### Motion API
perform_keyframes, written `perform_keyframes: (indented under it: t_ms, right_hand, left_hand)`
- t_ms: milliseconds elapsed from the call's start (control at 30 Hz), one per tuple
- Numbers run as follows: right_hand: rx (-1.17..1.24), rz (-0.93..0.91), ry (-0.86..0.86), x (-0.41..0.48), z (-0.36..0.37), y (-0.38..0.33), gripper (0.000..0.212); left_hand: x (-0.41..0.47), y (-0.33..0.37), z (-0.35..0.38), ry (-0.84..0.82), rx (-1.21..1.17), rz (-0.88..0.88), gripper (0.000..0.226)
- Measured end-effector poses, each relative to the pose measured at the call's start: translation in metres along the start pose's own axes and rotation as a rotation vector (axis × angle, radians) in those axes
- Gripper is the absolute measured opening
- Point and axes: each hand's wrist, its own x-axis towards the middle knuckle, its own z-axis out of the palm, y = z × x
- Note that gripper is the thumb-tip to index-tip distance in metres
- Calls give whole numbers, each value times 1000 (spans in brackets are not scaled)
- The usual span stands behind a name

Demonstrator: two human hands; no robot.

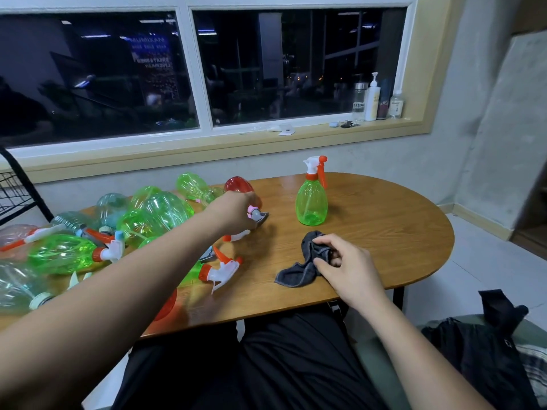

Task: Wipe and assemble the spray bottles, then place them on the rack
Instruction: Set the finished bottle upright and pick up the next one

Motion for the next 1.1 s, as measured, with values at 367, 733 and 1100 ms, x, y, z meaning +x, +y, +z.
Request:
perform_keyframes:
  t_ms: [367,733,1100]
  right_hand:
    - [21,7,-14,1,-1,0,35]
    - [34,18,-8,0,-2,-2,34]
    - [21,20,15,-1,-1,-2,34]
  left_hand:
    - [40,8,22,-127,121,-123,42]
    - [48,16,40,-77,299,-193,49]
    - [42,39,35,-155,178,-64,42]
